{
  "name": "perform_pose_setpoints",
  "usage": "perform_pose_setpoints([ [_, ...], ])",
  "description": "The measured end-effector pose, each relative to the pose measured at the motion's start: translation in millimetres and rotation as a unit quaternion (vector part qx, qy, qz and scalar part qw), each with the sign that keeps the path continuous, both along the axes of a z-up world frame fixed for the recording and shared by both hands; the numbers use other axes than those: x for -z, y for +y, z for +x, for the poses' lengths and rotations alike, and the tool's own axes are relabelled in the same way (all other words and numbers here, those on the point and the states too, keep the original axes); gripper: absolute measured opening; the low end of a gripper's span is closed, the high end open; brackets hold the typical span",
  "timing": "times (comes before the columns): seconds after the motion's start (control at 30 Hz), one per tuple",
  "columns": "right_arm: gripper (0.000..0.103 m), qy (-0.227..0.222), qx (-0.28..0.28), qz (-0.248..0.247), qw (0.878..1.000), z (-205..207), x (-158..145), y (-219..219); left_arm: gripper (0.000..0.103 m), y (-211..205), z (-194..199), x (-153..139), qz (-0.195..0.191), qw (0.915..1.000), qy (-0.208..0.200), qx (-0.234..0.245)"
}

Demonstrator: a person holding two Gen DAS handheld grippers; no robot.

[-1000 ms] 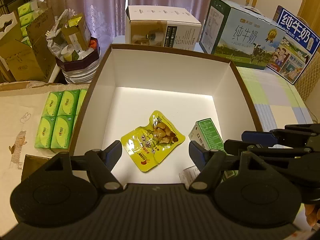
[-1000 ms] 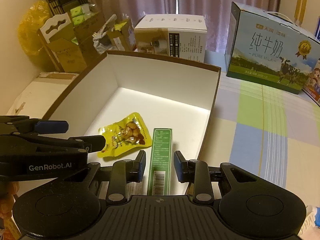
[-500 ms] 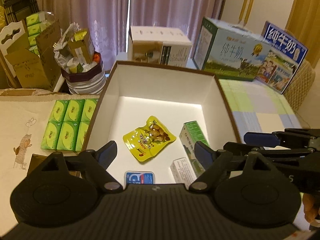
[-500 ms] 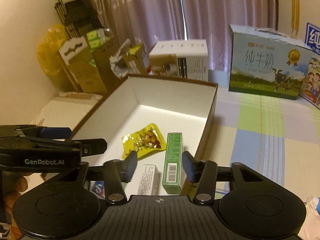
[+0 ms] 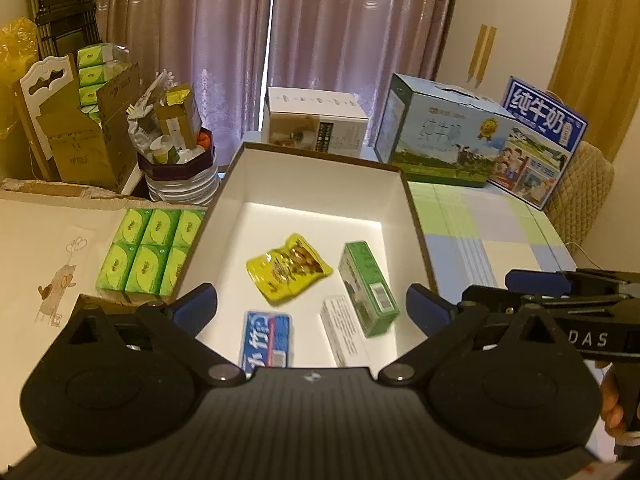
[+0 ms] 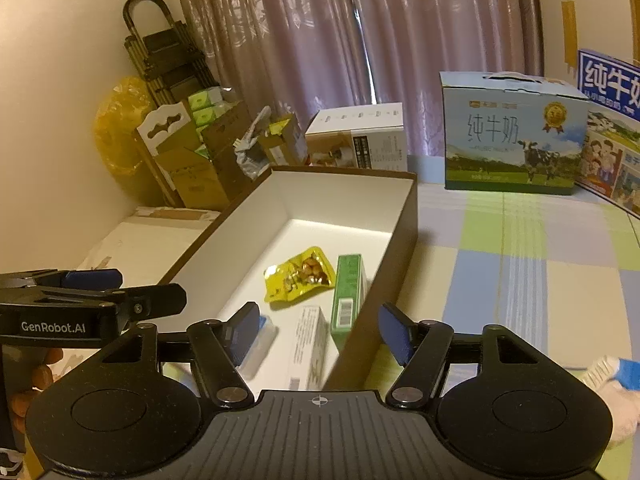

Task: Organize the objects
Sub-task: 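Lift both tools out of the box and move toward the loose items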

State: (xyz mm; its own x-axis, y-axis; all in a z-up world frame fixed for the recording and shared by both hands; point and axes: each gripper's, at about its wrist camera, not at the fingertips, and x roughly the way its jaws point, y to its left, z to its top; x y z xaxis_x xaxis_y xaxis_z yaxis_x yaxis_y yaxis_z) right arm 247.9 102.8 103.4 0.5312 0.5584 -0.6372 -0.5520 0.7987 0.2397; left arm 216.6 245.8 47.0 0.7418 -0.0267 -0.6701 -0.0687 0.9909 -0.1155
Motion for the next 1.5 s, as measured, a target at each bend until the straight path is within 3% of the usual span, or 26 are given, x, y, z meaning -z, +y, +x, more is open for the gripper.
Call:
perform_pose_setpoints([
  [0.37,0.063,0.008,0.002,0.004,1.000,-37.5,-0.1,-57.0,0.102,-38.9,-43.2,-1.3,-0.007,1.0000,0.004,0.005],
  [0.8,0.063,0.026,0.022,-0.007,0.999,-69.1,5.2,-145.7,0.102,-121.3,-69.3,4.1,-0.018,0.9991,0.023,0.031],
  [1.5,0.063,0.064,0.114,-0.024,0.991,-72.7,23.1,-283.7,0.102,-260.9,-56.4,31.5,-0.012,0.9900,0.068,0.123],
])
